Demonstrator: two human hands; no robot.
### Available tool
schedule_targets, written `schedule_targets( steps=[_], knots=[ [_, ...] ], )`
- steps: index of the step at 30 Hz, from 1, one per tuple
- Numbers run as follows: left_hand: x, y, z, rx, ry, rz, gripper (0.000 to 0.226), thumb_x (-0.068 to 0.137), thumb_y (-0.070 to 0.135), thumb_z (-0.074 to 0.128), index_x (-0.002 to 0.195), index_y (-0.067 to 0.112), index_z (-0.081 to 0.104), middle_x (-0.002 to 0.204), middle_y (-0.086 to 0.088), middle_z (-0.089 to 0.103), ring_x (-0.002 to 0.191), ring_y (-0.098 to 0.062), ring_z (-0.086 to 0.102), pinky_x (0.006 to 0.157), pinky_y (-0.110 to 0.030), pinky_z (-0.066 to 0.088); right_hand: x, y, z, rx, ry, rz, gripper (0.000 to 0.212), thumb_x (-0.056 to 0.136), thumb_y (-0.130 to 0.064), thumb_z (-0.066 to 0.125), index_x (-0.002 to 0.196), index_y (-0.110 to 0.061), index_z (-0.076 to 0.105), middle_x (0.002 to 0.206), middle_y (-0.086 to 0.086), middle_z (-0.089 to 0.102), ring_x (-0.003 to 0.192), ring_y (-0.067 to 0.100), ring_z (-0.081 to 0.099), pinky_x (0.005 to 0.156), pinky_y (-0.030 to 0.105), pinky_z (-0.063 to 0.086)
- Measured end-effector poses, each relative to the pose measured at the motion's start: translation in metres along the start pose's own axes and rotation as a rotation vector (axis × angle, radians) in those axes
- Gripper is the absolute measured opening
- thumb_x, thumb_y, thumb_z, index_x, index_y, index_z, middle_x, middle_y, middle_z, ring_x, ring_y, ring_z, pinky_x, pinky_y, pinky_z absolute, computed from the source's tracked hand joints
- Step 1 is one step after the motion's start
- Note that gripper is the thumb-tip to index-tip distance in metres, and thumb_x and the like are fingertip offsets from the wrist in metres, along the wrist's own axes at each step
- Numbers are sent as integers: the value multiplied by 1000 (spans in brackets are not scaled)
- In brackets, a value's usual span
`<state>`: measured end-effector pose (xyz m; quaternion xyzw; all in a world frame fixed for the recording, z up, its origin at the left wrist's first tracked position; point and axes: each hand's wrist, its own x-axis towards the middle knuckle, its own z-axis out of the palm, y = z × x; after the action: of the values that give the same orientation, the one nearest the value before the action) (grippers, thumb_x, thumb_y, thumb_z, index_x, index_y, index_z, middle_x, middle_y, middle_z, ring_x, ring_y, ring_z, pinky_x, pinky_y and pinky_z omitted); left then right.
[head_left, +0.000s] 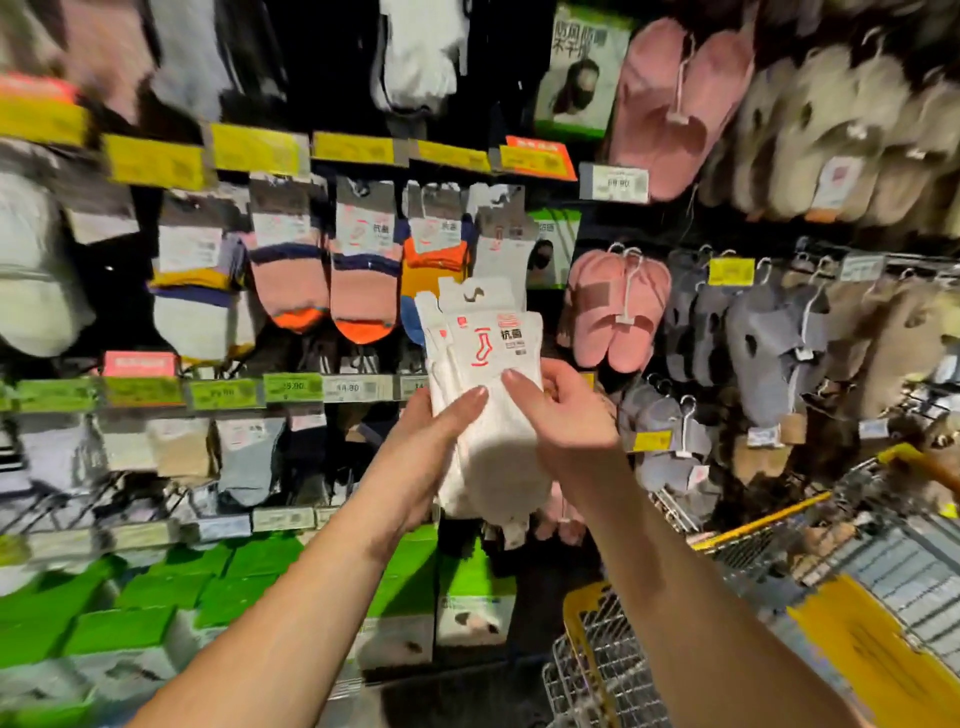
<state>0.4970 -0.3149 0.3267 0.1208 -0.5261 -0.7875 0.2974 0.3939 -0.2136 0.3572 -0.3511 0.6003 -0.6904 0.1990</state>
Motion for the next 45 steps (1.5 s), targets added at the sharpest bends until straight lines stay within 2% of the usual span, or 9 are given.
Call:
schedule_targets(
  steps=[2,8,13,16,19,23,28,38,45],
  knots=[
    [-4,3,-8,15,41,1,52,76,25,72,125,16,57,111,-5,76,102,-22,73,85,-36,59,1,0,7,1,-59,21,27,98,-9,62,121,5,61,104,9,76,90,10,73,74,22,55],
    [-7,6,-23,120,106,-5,46,89,29,72,132,22,56,123,2,72,113,-20,68,104,-47,49,1,0,8,91,-201,69,23,102,-2,48,113,-9,67,113,3,74,103,16,71,90,28,56],
    [-2,5,-24,178,152,12,55,80,46,74,129,29,57,120,9,73,113,-15,68,106,-49,47,18,7,5,26,-168,84,32,99,-27,59,124,-9,65,120,4,73,112,19,69,106,47,49],
    [8,4,-25,178,190,14,42,87,36,72,125,26,59,116,6,74,98,-11,73,98,-39,54,36,9,-2,69,-130,101,38,90,-34,66,121,-12,66,119,6,73,113,25,69,105,52,48],
    [20,11,-26,262,282,95,35,93,23,70,125,18,59,108,1,74,65,-1,70,62,-16,54,60,5,-18,157,-96,105,23,100,-19,57,121,-13,64,119,8,72,109,24,70,99,44,53],
    [37,27,-31,260,349,151,34,90,21,73,121,22,60,109,9,76,98,-10,73,84,-32,54,97,-3,-39,191,-137,93,22,106,-14,44,119,-12,61,106,0,75,87,8,73,71,21,58],
    [56,44,-31,311,322,204,52,76,38,75,124,26,61,117,8,74,109,-13,70,94,-39,52,154,0,-40,120,-121,47,24,105,-20,49,126,-12,59,119,6,73,107,22,71,91,41,56],
    [85,47,-25,281,375,258,43,82,29,75,123,24,62,117,8,74,110,-12,69,96,-38,51,236,2,-36,74,-85,51,28,99,-32,59,124,-19,60,118,3,73,106,23,71,96,54,54],
    [91,45,-22,221,401,270,59,83,30,76,137,21,54,123,5,72,113,-16,68,98,-40,51,242,7,-43,158,-123,37,16,103,-27,55,116,-24,63,112,-1,75,102,20,72,86,41,58]
  ],
)
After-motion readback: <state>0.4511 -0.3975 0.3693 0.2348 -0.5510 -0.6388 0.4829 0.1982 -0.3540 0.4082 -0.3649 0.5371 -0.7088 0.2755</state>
